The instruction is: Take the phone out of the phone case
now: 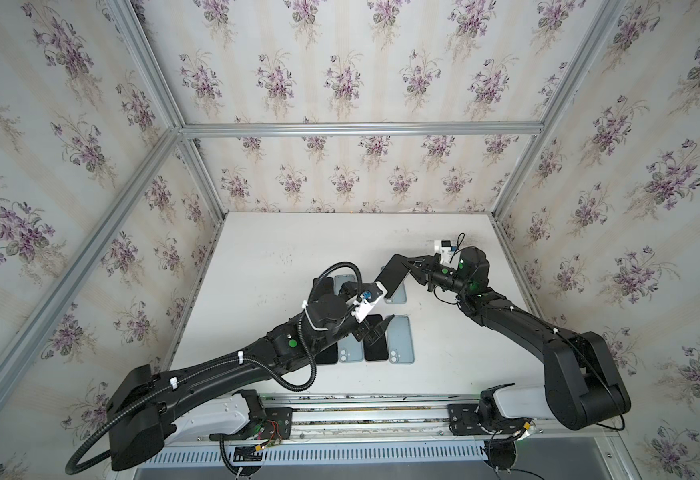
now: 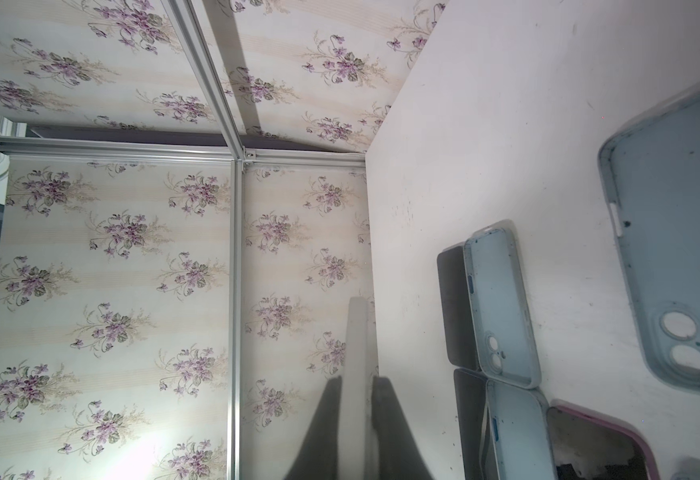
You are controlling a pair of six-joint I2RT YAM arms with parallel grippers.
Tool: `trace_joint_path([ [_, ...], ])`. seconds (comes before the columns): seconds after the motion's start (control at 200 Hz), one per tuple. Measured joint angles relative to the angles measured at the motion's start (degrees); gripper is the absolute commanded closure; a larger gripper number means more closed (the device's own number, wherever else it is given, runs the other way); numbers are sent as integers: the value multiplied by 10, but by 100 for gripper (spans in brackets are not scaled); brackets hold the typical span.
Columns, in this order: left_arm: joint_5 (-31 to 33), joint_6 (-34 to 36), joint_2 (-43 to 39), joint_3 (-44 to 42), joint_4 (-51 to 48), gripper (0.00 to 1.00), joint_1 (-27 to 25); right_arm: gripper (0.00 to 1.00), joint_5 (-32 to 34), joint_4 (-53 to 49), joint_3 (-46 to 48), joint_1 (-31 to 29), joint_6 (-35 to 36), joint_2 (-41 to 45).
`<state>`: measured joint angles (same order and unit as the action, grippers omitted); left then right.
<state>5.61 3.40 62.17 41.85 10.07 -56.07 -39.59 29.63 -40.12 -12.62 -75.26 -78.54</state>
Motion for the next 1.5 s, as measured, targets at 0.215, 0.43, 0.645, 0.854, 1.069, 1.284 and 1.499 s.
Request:
trace_joint_path([
  [0.215,-129,-249,-31,-20,11,0,126,100,26,10,-15,3,5,13],
  [0.43,-278,-537,24,-71,126,1,184,100,46,15,-18,3,17,29],
  [0.645,-347,-776,138,-101,343,8,185,100,53,19,-18,3,19,33],
  [0.854,-354,-878,196,-74,479,17,169,100,53,35,-13,2,19,33],
  [1.069,-343,-917,246,-49,539,30,167,100,56,48,-4,1,9,35],
  [1.284,-332,-933,278,-39,569,42,163,100,55,54,-1,1,2,36],
  [1.499,-327,-935,291,-36,574,65,162,100,58,71,6,-4,-11,36],
])
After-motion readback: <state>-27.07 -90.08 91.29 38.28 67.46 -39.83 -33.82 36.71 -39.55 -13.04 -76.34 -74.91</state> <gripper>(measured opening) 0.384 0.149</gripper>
